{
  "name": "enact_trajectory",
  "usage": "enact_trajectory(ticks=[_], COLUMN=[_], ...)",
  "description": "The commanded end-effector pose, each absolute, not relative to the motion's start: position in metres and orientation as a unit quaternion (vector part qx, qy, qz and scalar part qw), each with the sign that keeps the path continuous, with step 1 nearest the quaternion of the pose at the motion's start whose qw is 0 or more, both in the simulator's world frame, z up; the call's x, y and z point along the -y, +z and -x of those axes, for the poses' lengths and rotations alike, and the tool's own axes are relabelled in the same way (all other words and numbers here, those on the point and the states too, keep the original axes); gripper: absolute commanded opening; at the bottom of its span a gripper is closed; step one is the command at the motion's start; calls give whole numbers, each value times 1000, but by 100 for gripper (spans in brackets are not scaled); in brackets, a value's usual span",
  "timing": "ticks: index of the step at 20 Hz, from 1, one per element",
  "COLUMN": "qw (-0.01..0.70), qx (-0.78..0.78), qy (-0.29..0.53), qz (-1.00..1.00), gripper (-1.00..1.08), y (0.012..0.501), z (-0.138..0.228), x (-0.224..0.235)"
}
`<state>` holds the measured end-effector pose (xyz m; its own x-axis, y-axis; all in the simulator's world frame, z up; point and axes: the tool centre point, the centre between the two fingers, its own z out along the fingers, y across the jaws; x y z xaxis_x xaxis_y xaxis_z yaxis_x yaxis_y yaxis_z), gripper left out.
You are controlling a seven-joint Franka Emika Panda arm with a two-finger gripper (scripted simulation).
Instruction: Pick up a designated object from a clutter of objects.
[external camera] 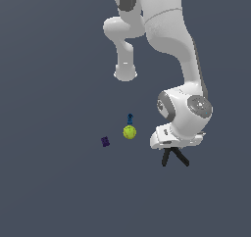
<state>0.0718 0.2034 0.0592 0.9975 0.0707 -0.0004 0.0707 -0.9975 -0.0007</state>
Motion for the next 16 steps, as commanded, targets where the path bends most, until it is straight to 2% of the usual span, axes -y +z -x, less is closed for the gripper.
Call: enact_trajectory(ticks=[1, 16], qw=[1, 1], qx=[35, 35], qy=[-1, 0], qz=[999, 999], gripper=[-100, -100], y=[79, 239], z=[-76, -109], x=[-202, -192])
